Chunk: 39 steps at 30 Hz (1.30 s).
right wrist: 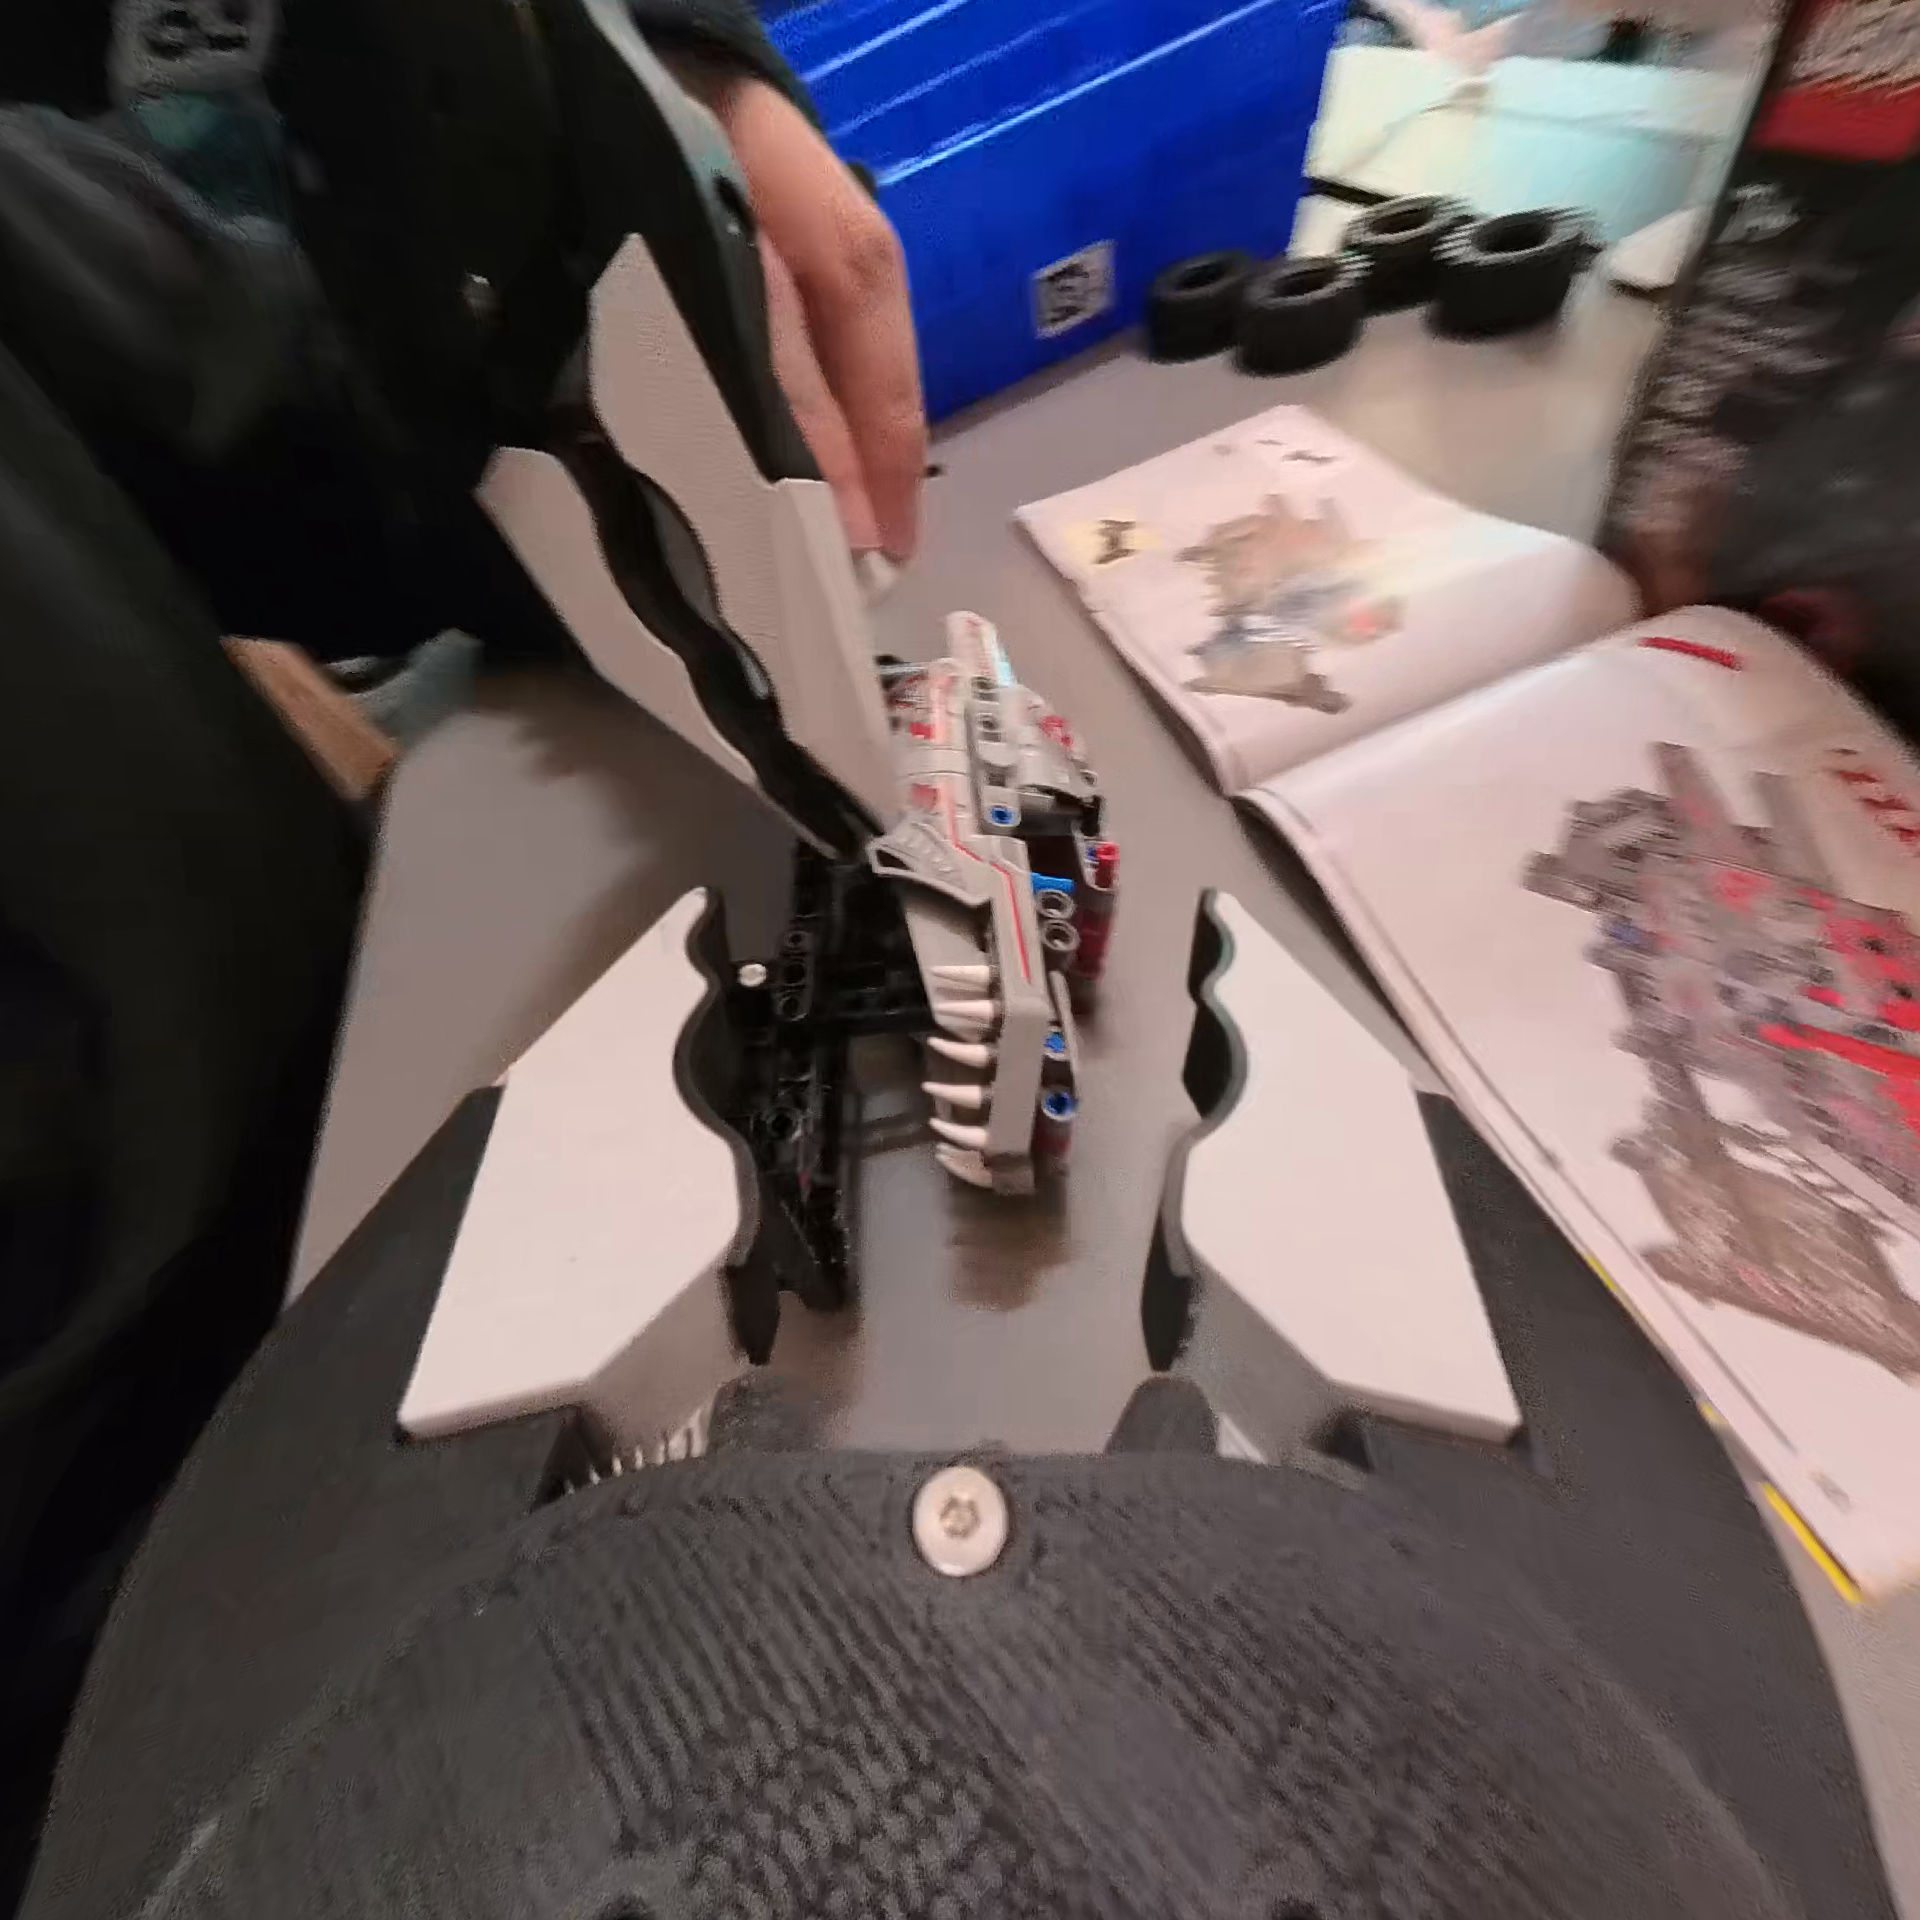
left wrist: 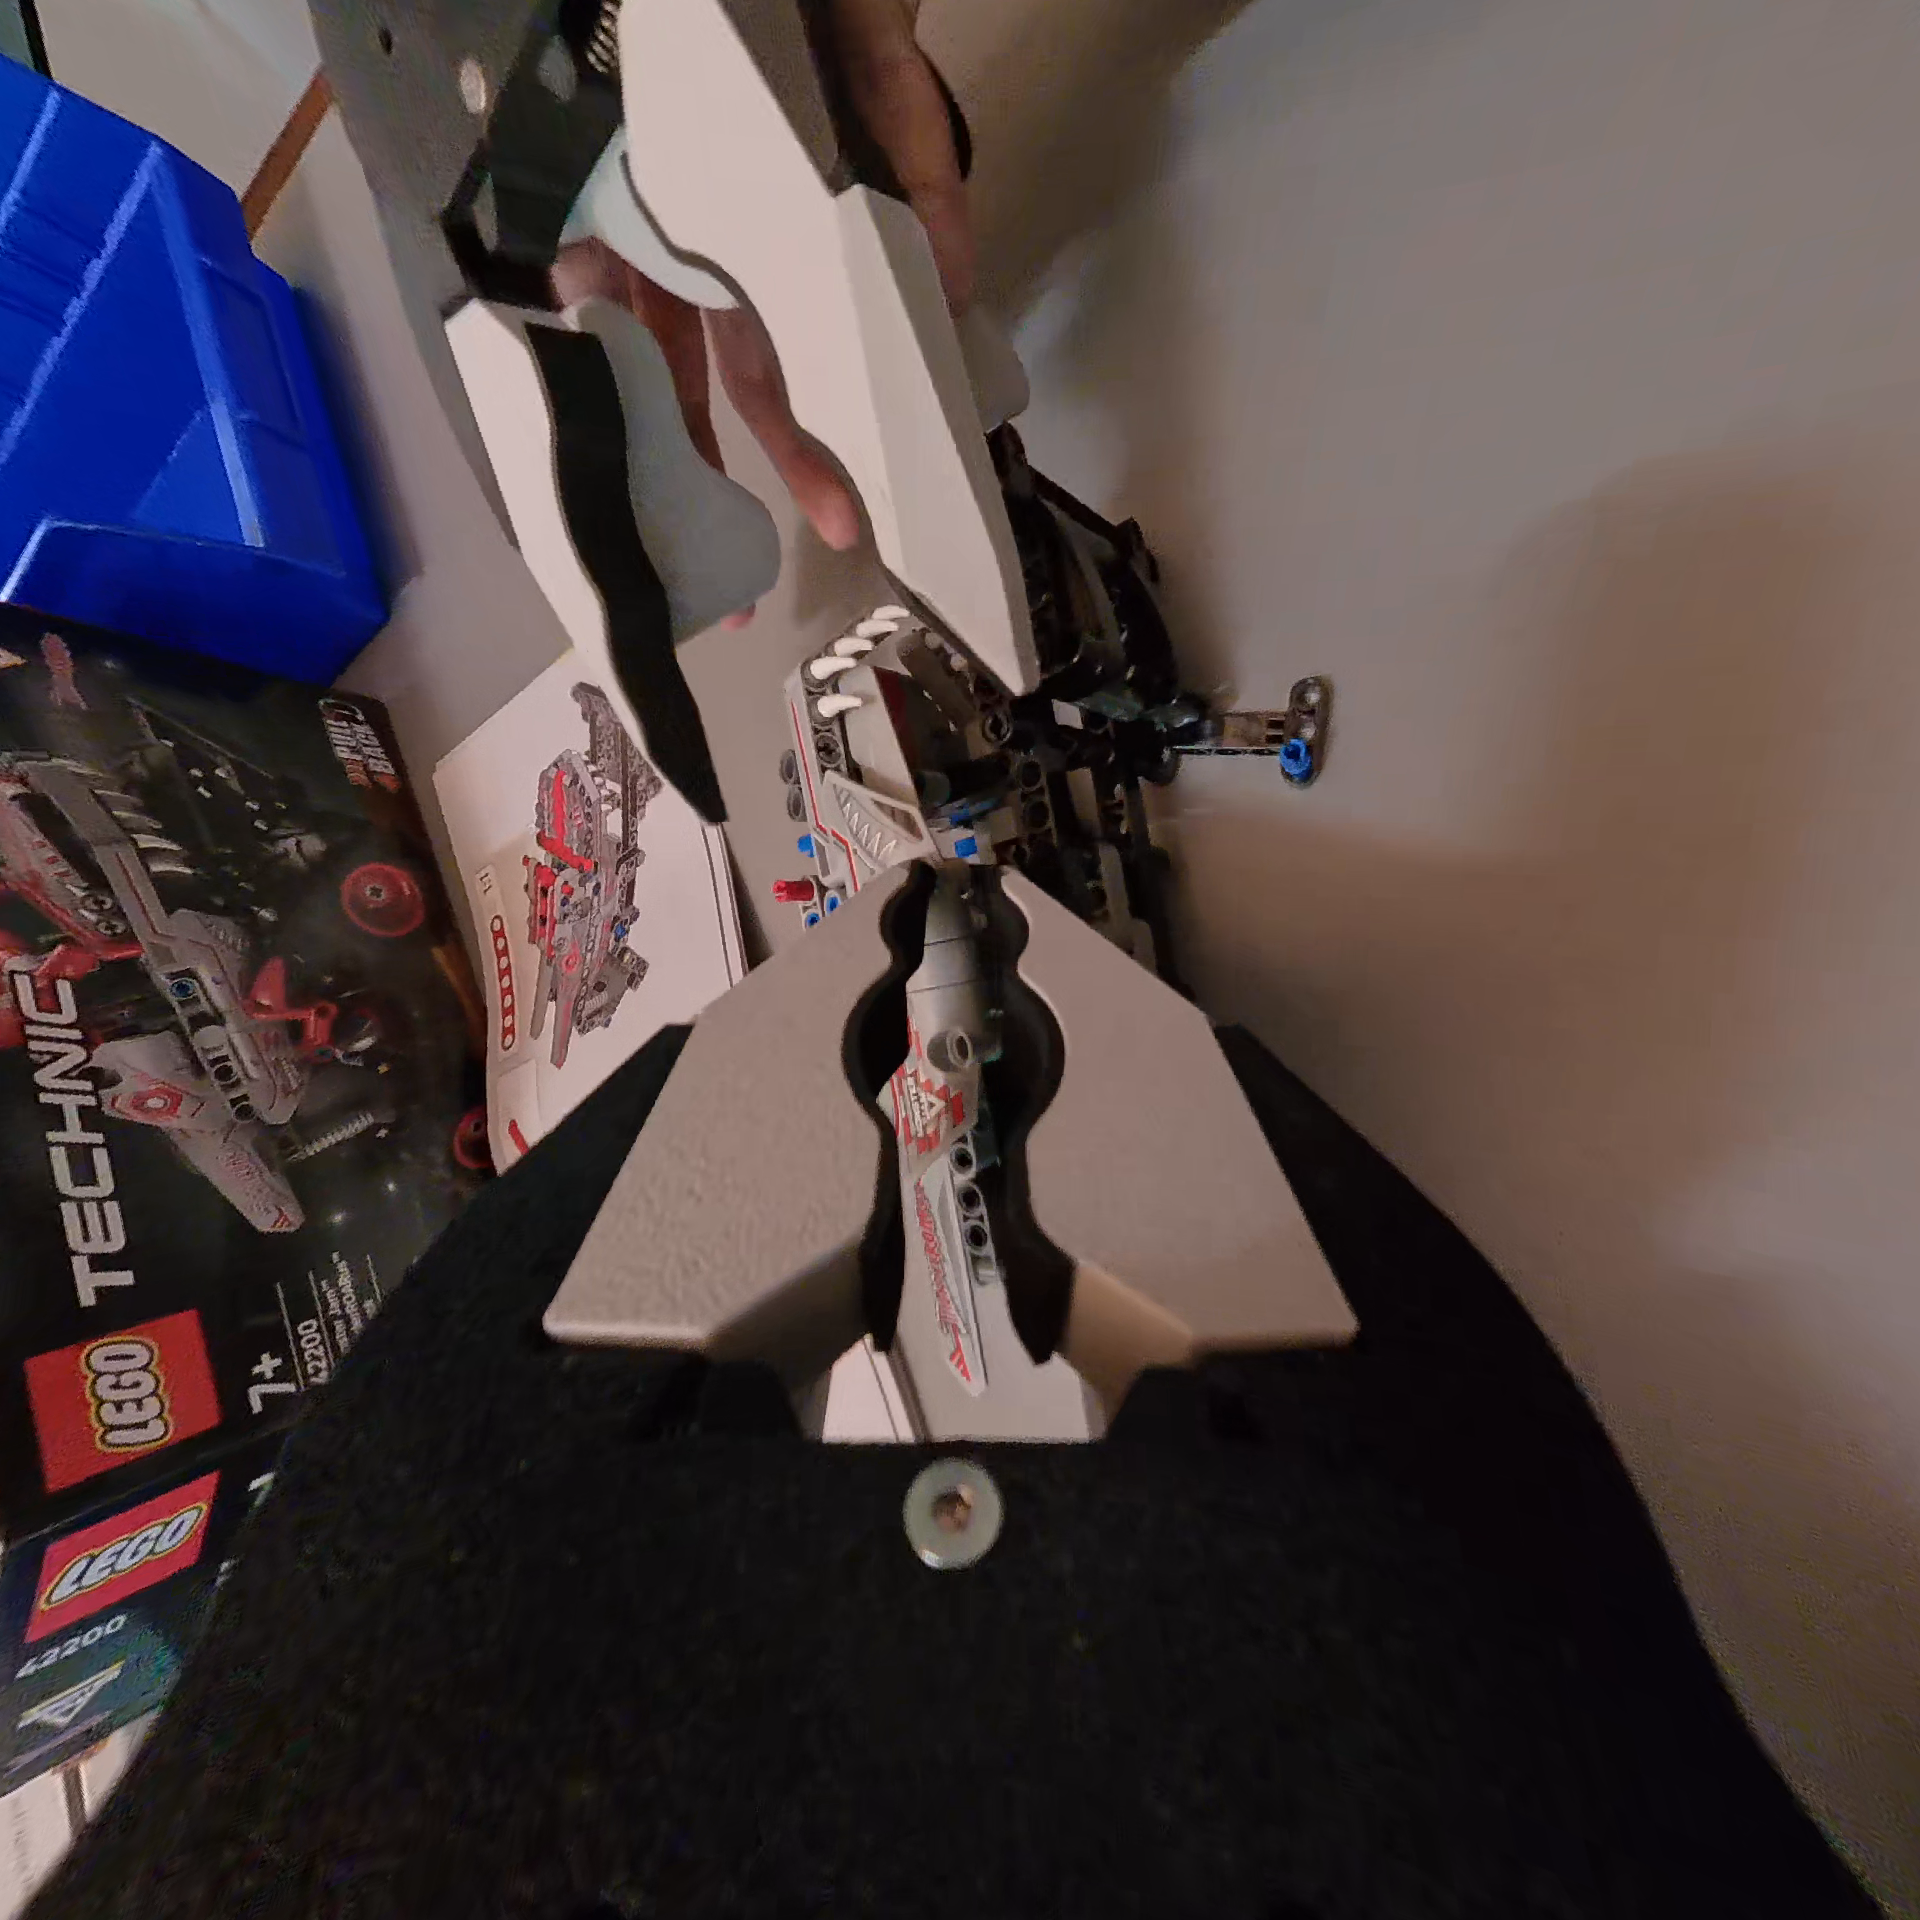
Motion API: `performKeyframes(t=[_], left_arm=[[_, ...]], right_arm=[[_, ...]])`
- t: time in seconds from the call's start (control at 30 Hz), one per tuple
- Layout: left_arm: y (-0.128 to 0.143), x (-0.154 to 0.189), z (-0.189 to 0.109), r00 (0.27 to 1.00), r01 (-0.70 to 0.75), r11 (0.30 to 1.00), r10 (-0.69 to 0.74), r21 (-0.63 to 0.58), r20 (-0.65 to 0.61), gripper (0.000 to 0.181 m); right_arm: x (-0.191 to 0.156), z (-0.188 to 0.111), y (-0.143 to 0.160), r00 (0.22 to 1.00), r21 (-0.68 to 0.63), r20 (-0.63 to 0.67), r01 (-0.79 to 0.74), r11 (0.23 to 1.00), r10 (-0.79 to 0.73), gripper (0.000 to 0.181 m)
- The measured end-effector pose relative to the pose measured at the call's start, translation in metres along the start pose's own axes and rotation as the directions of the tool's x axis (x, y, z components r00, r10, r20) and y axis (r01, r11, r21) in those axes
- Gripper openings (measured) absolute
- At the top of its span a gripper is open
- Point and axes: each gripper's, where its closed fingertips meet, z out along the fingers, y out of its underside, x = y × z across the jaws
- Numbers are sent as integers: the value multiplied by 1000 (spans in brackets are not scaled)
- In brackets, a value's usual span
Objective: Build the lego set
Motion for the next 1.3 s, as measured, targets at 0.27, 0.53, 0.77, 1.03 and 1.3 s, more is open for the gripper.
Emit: performKeyframes(t=[0.27, 0.53, 0.77, 1.03, 1.3], left_arm=[[0, -4, 1, 999, 47, 997, -46, -66, 19, 5], [1, -5, 1, 998, 46, 985, -36, -167, 59, 5], [3, -6, 1, 985, 42, 978, -7, -205, 171, 6], [4, -7, 1, 967, 28, 972, 33, -235, 254, 5], [2, -5, 2, 978, 132, 976, -100, -171, 185, 5]], right_arm=[[11, -11, -14, 993, 58, 120, 7, 998, -14, 53], [7, 0, 2, 965, -41, 260, 53, 998, -40, 53], [4, 19, 7, 962, -33, 220, 173, 984, -162, 38], [8, 23, 6, 970, -19, 124, 213, 977, -209, 34], [7, 22, 7, 967, -14, 108, 233, 972, -230, 35]])
